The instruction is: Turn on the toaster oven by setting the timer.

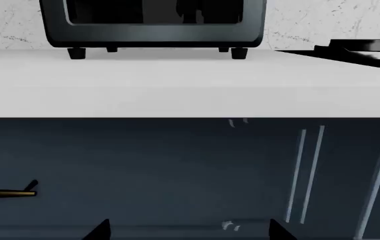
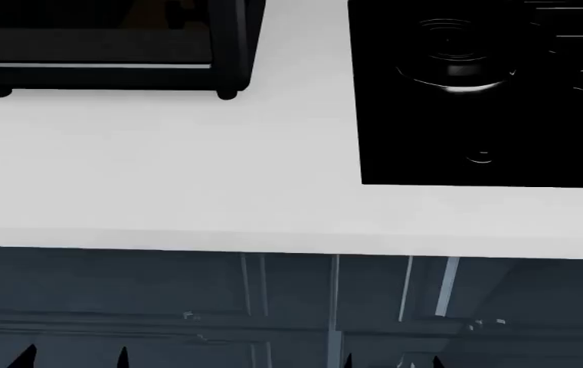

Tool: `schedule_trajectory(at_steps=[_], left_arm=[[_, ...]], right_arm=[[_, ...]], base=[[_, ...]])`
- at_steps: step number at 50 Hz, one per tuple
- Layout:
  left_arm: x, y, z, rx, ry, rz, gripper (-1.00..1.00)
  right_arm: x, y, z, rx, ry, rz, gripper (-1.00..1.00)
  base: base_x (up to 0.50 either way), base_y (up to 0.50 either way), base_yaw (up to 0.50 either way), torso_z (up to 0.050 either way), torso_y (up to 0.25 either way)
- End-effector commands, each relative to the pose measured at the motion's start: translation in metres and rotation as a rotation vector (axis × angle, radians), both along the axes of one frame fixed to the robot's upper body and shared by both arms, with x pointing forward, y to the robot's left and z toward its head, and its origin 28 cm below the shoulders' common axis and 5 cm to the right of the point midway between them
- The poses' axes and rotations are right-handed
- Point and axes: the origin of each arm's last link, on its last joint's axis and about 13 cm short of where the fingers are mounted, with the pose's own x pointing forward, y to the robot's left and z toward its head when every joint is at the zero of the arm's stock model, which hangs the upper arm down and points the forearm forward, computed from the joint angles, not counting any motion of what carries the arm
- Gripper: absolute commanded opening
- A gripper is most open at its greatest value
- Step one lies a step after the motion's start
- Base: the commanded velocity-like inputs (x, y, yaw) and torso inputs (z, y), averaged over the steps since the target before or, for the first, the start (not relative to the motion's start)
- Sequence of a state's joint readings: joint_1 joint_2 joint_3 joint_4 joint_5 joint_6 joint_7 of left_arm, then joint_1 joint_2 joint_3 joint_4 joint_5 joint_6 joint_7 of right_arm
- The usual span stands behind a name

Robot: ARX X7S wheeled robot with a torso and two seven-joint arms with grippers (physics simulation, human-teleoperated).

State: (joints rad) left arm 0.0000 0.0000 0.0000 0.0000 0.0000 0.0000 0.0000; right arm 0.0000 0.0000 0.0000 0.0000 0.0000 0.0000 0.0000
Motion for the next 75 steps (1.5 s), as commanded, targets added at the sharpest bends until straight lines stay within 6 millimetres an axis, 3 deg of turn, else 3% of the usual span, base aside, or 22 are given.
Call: schedule_trajectory(at_steps=[1, 12, 31, 43, 50, 55, 62, 70, 75], left_arm=[[0.0, 0.0, 0.0, 0.0, 0.0, 0.0, 1.0], [-0.006, 0.001, 0.003, -0.034, -0.049, -0.023, 1.0], [-0.01, 0.001, 0.024, 0.005, -0.098, -0.03, 1.0], [-0.011, 0.001, 0.033, -0.011, -0.095, -0.037, 1.0], [-0.014, 0.001, 0.044, -0.005, -0.11, -0.038, 1.0], [-0.014, 0.004, 0.063, 0.011, -0.139, -0.048, 1.0], [-0.01, 0.013, 0.11, 0.017, -0.128, -0.076, 1.0], [0.006, 0.028, 0.16, -0.005, -0.152, -0.072, 1.0], [0.015, 0.036, 0.18, 0.004, -0.166, -0.037, 1.0]], right_arm=[[0.0, 0.0, 0.0, 0.0, 0.0, 0.0, 1.0], [-0.003, 0.004, -0.001, -0.021, 0.008, 0.005, 1.0], [-0.003, 0.003, 0.011, -0.039, -0.012, 0.009, 1.0], [0.001, 0.004, 0.021, -0.046, -0.024, 0.007, 1.0], [0.003, 0.005, 0.038, -0.066, -0.049, 0.016, 1.0], [0.007, 0.0, 0.055, -0.078, -0.08, 0.002, 1.0], [0.023, -0.008, 0.094, -0.123, -0.129, -0.021, 1.0], [0.037, -0.019, 0.131, -0.132, -0.169, -0.023, 1.0], [0.045, -0.024, 0.148, -0.127, -0.182, -0.024, 1.0]], base=[[0.0, 0.0, 0.0, 0.0, 0.0], [0.0, 0.0, 0.0, 0.0, 0.0], [0.0, 0.0, 0.0, 0.05, 0.0], [0.0, 0.0, 0.0, 0.05, 0.0], [0.0, 0.0, 0.0, 0.05, 0.0], [0.0, 0.0, 0.0, 0.05, 0.0], [0.0, 0.0, 0.0, 0.012, 0.0], [0.0, 0.0, 0.0, 0.0, 0.0], [0.0, 0.0, 0.0, 0.0, 0.0]])
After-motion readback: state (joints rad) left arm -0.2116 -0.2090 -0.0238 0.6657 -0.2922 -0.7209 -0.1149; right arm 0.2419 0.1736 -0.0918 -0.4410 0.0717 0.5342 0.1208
